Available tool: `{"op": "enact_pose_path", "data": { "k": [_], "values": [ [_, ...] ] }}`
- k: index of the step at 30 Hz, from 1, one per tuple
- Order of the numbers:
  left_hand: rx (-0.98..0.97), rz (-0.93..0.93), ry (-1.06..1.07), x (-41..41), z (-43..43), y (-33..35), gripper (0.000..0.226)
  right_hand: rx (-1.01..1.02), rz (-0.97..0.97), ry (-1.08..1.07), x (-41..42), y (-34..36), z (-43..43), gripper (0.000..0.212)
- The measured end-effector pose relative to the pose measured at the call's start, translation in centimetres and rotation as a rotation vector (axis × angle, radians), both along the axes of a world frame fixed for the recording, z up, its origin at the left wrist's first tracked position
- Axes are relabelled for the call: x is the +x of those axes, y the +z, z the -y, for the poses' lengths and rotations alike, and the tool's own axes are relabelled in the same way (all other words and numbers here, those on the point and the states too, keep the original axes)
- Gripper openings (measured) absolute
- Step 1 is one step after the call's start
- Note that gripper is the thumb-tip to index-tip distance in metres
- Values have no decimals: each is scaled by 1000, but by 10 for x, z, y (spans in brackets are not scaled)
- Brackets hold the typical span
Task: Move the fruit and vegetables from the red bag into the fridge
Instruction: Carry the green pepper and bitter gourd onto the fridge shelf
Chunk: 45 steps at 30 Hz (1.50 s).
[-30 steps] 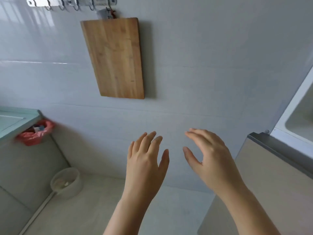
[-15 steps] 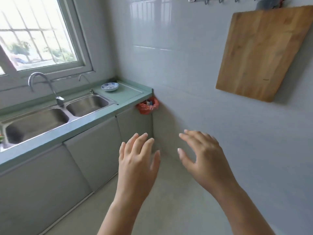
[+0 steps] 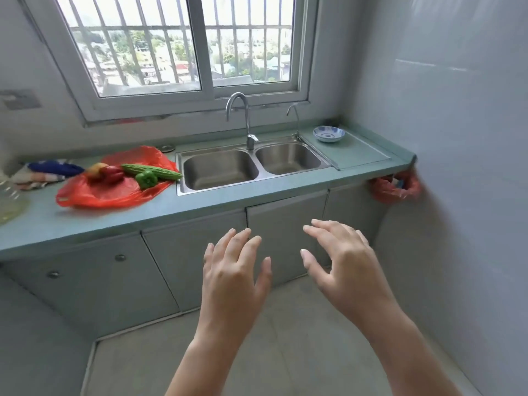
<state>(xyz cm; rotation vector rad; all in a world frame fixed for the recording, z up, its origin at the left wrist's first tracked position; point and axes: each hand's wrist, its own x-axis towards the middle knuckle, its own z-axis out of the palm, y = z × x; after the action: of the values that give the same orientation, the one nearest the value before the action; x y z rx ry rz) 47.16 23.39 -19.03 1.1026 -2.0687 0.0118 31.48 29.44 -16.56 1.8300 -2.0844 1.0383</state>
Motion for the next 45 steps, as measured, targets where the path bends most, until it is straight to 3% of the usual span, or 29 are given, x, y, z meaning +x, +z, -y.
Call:
{"op": "enact_pose_path", "data": {
  "k": [19, 24, 38, 45],
  "values": [
    [164, -117, 355, -6, 195, -15, 44, 69, 78, 422, -26, -9, 267, 46],
    [203, -211, 388, 19, 237, -34, 43, 113, 79, 498, 0, -28, 326, 40],
    [338, -263, 399, 141, 427, -70, 49, 173, 3, 580, 138, -66, 523, 37],
    [407, -230, 405, 172, 498, -100, 51, 266, -3, 559, 156, -95, 590, 36]
  ]
}}
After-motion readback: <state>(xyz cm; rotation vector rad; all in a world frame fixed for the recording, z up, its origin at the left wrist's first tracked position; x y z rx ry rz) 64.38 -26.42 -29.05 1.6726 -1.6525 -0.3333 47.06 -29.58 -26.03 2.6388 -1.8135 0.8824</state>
